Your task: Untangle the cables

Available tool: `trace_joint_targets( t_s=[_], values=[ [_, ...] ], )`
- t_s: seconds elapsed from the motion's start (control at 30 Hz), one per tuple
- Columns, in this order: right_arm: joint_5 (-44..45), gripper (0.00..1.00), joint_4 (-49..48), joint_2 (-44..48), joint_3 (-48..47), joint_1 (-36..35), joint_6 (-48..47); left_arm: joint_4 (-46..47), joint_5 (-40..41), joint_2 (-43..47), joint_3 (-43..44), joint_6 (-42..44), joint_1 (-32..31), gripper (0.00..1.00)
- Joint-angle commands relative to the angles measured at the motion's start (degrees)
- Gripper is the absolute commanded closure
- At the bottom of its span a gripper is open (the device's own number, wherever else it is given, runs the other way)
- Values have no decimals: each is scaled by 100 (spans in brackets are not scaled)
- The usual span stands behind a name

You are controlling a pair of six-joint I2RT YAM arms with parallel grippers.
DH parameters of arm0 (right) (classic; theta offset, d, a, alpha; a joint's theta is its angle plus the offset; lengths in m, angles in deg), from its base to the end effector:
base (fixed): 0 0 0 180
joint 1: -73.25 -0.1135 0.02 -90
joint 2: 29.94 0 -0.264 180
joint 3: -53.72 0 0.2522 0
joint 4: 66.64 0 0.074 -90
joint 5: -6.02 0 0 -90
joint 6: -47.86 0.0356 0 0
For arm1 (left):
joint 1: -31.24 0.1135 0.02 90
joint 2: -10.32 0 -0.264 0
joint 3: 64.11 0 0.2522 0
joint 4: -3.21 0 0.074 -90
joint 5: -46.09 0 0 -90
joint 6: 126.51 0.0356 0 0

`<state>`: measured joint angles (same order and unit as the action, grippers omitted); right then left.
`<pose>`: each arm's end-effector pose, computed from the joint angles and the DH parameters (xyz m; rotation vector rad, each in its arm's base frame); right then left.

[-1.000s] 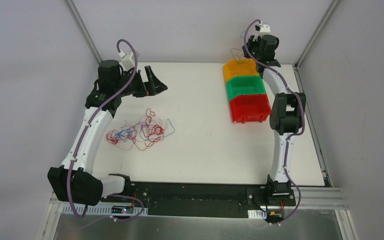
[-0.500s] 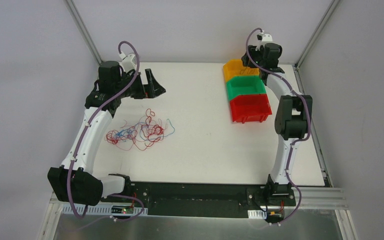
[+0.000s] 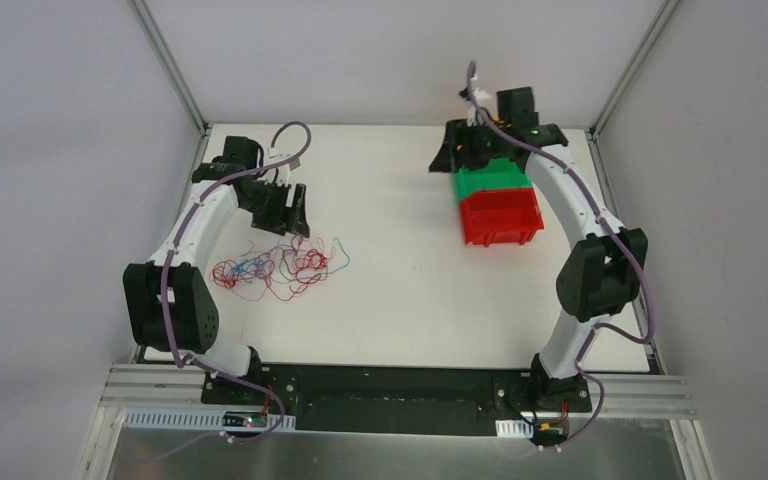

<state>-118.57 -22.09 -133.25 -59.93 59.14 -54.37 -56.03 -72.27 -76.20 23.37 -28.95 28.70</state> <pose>0.3969 0.1206 0.3576 -0.8130 1.9600 0.6700 0.3105 -0.0307 0.2916 0.3999 2.4813 -0.6016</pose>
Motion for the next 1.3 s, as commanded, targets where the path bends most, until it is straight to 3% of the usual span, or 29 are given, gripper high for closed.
trace_joint_targets(
  t_s=[0.0, 0.2, 0.4, 0.57, 0.77, 0.93, 1.07, 1.27],
  values=[
    [-382, 35, 944, -118, 260, -797, 50, -1024, 152, -491, 354, 769, 502, 38],
    [-361, 36, 565, -499, 368, -1521, 523, -1449, 614, -879, 188, 1431, 1209, 42],
    [-526, 37, 121, -598, 560, -1867, 1090, -1548, 214, -657, -23, 2074, 1405, 47],
    [-600, 37, -49, -538, 786, -1920, 1203, -2170, -189, -218, 23, 3826, 1502, 36],
    [-584, 37, 52, -538, 768, -1913, 1110, -2626, -497, 145, -397, 6655, 1486, 33],
    [-514, 37, 146, -442, 875, -1870, 978, -2666, -479, 316, -751, 8452, 1254, 34],
    [-536, 37, 205, -441, 910, -1727, 968, -2583, -356, 183, -875, 8998, 789, 33],
    [-549, 37, 267, -407, 902, -1434, 986, -1582, 337, 107, -1576, 9208, 55, 34]
  ],
)
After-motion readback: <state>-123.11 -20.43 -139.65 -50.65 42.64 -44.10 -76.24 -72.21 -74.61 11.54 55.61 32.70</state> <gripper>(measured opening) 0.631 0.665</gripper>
